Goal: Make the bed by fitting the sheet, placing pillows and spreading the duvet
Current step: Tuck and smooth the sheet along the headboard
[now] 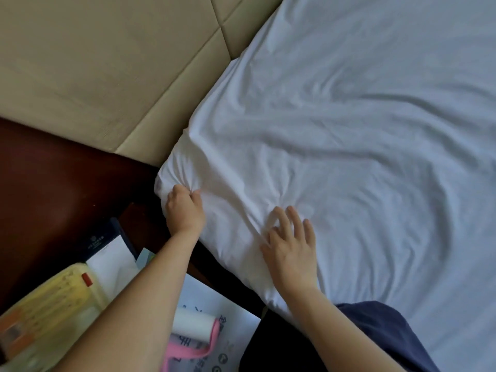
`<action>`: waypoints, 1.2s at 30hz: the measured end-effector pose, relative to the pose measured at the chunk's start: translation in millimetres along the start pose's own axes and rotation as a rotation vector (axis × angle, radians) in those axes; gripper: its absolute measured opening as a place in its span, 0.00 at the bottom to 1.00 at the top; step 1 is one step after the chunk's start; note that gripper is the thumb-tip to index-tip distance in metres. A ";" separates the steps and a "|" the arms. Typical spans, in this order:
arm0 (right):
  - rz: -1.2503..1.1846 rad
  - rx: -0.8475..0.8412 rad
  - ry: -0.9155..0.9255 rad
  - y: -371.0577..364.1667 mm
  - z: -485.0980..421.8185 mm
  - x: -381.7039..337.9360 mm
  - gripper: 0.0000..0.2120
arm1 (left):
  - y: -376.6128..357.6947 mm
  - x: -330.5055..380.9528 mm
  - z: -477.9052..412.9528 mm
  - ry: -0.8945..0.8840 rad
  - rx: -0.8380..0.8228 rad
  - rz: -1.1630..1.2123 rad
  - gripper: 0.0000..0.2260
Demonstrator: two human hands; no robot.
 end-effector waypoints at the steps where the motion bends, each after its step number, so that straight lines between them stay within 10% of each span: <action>1: -0.029 0.038 -0.021 -1.4 -0.1 0.7 0.09 | 0.9 0.5 0.9 -0.004 -0.024 -0.035 0.12; 14: -0.428 0.085 0.107 3.5 3.5 -4.5 0.10 | 25.9 -11.3 -3.2 -0.288 -0.025 0.073 0.10; 23: -0.342 -0.298 0.311 16.4 33.1 -12.3 0.11 | 56.2 -15.4 0.2 -0.170 -0.019 -0.096 0.15; 29: -0.204 -0.252 0.216 24.6 22.4 9.4 0.23 | 42.6 -26.7 11.5 -0.103 -0.111 -0.083 0.14; 36: -0.220 -0.211 0.140 21.9 -6.9 2.3 0.24 | 18.3 -49.1 16.7 0.268 0.060 0.474 0.17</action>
Point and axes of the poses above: each hand's wrist, its own z-axis away from the middle knuckle, its own y-axis out of the back of the hand, x = y × z, the point moved 4 cm from there along -z, towards the middle knuckle, and after that the axes turned 14 degrees about z, right-handed, at the moved point
